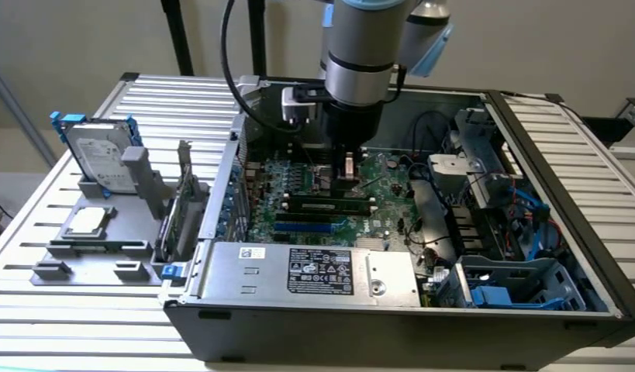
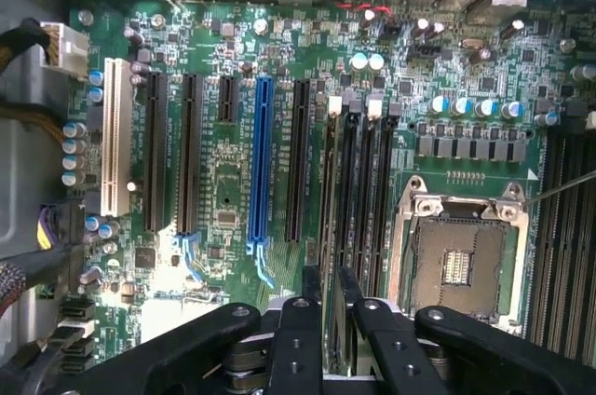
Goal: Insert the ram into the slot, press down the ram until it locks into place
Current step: 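Insert the ram into the slot, then press down the ram until it locks into place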
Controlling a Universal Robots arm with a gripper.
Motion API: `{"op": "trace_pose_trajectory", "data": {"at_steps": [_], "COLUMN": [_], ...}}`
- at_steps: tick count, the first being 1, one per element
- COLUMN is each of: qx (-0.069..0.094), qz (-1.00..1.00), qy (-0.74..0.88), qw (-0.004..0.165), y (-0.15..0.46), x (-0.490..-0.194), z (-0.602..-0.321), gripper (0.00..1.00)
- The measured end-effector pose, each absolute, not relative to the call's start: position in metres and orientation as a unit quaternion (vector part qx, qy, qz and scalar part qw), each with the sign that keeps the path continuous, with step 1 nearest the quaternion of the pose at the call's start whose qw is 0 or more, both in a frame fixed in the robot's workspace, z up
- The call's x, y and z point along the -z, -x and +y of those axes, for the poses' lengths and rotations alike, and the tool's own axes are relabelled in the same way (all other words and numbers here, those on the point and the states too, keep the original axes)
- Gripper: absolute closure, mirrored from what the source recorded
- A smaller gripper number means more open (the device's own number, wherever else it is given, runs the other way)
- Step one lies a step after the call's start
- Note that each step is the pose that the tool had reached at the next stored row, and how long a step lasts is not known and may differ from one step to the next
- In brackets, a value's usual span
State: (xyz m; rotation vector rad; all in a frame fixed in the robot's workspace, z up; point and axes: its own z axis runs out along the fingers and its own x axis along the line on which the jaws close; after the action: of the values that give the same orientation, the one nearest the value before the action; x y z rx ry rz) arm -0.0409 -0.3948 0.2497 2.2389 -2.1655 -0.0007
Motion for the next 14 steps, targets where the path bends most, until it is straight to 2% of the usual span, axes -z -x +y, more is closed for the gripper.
{"op": "trace_pose_trajectory", "data": {"at_steps": [3,5,7,14], "qx": [0.0,0.0,0.0,0.0], "qz": [-0.695,-0.695,-0.695,-0.695], "qy": [-0.719,-0.719,-0.719,-0.719], "qw": [0.013,0.013,0.013,0.013], "y": [0.0445,0.0445,0.0446,0.0446], "x": [-0.2504,-0.2504,-0.2505,-0.2505], "z": [-0.3948,-0.3948,-0.3948,-0.3948], "gripper": [0.78,0.87,0.9,0.9]}}
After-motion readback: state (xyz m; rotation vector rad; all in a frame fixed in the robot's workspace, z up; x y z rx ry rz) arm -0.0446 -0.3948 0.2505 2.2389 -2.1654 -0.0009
